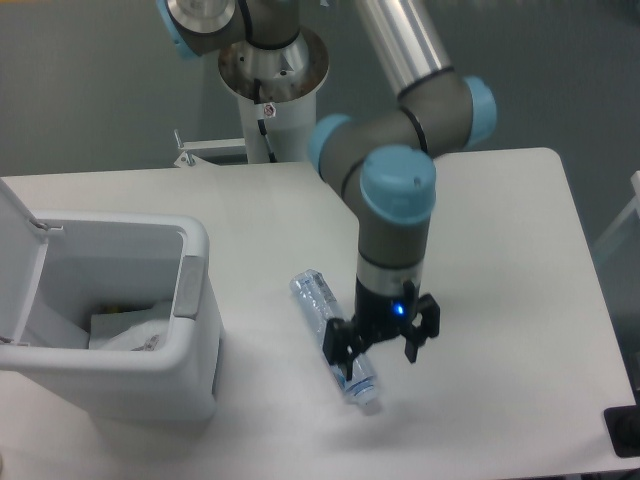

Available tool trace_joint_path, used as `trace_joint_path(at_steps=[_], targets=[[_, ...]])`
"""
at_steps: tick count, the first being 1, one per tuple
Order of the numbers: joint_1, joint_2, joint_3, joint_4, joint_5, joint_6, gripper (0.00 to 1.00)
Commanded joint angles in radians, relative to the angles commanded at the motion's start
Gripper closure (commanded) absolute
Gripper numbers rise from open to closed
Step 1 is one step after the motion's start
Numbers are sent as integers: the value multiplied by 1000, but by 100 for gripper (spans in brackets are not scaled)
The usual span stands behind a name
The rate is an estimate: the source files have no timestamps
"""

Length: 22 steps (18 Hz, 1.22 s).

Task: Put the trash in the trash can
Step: 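Lower the gripper around the bottle's capped end and close it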

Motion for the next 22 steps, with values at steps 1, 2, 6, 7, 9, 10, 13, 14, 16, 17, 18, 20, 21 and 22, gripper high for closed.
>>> trace_joint_path(at_steps=[1,2,6,7,9,10,13,14,16,17,18,20,21,22], targets=[[-2,-15,3,0,2,2,0],[-11,-23,0,-2,2,2,0],[-23,-26,-18,-57,43,9,0],[-23,-26,-18,-63,55,12,0],[-34,-28,-32,-66,70,15,0],[-34,-28,-38,-66,75,15,0],[-37,-34,-40,-64,80,15,0],[-37,-38,-43,-64,86,15,0],[-54,-43,-46,-64,129,15,0],[-61,-46,-46,-67,138,15,0],[-61,-49,-46,-69,140,15,0],[-61,-54,-46,-71,141,15,0],[-63,-54,-46,-71,141,15,0],[-63,-54,-46,-69,141,15,0]])
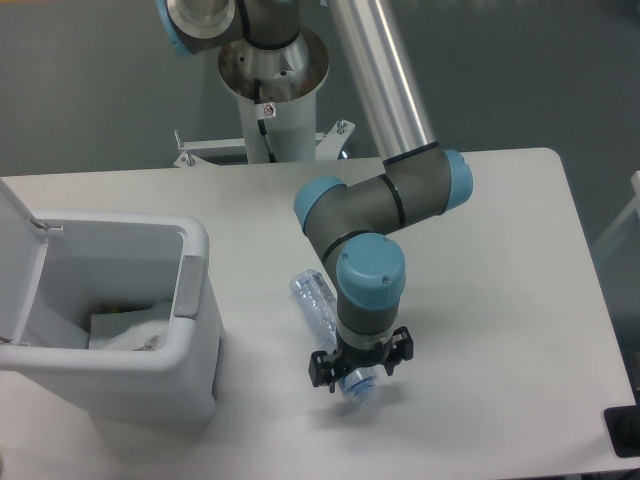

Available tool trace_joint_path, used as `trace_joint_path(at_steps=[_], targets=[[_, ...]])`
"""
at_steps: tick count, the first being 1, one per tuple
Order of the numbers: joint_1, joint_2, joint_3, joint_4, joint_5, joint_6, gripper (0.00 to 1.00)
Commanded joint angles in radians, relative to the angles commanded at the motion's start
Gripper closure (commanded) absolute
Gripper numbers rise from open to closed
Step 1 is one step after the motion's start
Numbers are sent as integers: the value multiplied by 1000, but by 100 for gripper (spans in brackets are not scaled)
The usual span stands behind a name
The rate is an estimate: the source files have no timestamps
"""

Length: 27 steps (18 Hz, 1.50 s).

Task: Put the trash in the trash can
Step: 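Lower the gripper around the bottle's capped end and close it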

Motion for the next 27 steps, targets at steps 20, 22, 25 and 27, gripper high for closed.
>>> trace_joint_path(at_steps=[20,22,25,27], targets=[[-25,-40,-9,20,75,-6,0],[-25,-48,-9,20,78,-6,0],[-31,-51,-9,20,101,-2,0],[-35,-52,-6,20,104,-2,0]])
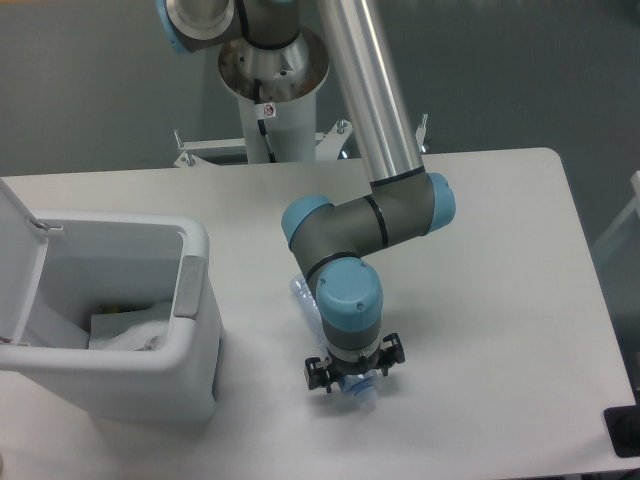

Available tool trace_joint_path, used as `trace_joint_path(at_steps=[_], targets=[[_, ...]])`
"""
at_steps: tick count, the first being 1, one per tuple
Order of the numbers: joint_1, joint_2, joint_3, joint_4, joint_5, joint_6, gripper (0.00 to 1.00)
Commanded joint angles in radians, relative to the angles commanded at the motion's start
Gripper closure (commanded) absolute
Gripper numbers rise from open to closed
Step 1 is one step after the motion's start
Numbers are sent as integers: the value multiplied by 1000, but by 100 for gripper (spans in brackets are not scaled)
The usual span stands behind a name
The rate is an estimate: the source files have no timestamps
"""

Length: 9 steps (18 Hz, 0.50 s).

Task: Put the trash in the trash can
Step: 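Lower the gripper around the bottle's capped end and close it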

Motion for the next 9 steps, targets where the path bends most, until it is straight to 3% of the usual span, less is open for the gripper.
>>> trace_joint_path(at_steps=[9], targets=[[0,-3,2,-2,2,-2,9]])
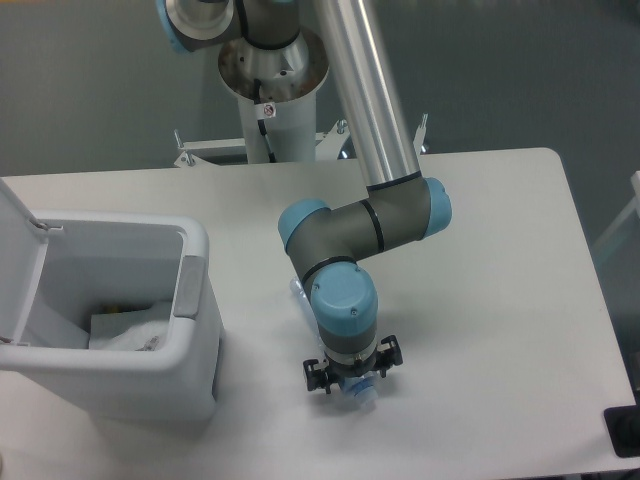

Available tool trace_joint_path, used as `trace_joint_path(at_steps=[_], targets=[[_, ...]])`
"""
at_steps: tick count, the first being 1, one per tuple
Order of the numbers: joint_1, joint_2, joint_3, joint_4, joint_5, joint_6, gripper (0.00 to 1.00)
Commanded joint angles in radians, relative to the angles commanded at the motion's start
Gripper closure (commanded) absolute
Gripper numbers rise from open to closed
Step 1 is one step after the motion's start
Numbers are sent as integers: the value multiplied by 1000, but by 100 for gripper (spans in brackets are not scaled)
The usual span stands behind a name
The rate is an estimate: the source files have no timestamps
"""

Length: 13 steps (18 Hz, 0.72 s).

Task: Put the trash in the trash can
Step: 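Lower the gripper around the bottle's capped end and close it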

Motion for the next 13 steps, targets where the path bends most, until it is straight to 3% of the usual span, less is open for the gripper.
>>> trace_joint_path(at_steps=[13], targets=[[0,2,-3,-3,20,2,19]])
